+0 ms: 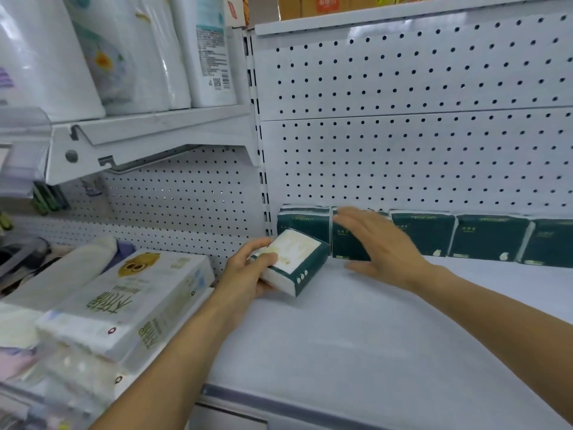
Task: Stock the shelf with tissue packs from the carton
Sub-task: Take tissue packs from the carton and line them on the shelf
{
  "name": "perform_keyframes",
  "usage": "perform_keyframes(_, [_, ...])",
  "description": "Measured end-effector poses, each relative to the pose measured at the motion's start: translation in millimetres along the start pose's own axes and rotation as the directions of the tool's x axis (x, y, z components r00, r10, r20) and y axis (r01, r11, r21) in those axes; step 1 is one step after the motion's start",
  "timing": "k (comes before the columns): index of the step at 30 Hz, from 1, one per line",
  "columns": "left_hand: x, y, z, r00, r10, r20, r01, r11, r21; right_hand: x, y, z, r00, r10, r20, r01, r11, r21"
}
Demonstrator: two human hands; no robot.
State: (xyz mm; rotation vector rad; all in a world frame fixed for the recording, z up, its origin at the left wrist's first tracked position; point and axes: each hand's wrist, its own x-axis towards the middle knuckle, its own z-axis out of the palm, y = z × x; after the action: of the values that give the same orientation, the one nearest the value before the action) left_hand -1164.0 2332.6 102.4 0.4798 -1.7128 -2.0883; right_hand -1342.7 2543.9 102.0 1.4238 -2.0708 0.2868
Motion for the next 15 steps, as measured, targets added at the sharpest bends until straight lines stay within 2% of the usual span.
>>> perform_keyframes(2, [-2.5,4.5,10.4,0.999,-0.037,0.032,0.039,0.998,-0.057,-0.6,-26.7,-6.6,0.998,-0.047,0.051,0.036,0.98,0.195])
perform_keyframes(4, [-6.4,8.5,19.7,0.998,-0.044,0.047,0.049,0.994,-0.094,-2.4,-46.9,-12.6,0.997,0.066,0.045,-0.079,0.894,0.44])
perform_keyframes(6, [-11.8,12.5,24.5,0.996,-0.07,0.057,0.078,0.985,-0.156,-2.1,-60.6,-24.5,0.962,0.262,0.081,-0.25,0.715,0.653])
perform_keyframes(8, [-15.9,14.9,23.6,0.991,-0.107,0.08,0.118,0.982,-0.15,-1.3,-69.9,-40.1,0.894,0.408,0.186,-0.379,0.468,0.799])
perform_keyframes(10, [-21.9,16.2,21.3,0.989,-0.111,0.101,0.118,0.991,-0.065,-2.9,-74.5,-53.4,0.83,0.482,0.281,-0.446,0.273,0.852])
perform_keyframes(11, [-24.9,15.8,21.0,0.989,-0.099,0.106,0.101,0.995,-0.015,-4.8,-75.1,-58.2,0.808,0.498,0.315,-0.472,0.227,0.852])
perform_keyframes(15, [-36.4,14.7,25.0,0.995,-0.048,0.091,0.042,0.997,0.063,-12.6,-78.0,-68.8,0.768,0.522,0.371,-0.509,0.147,0.848])
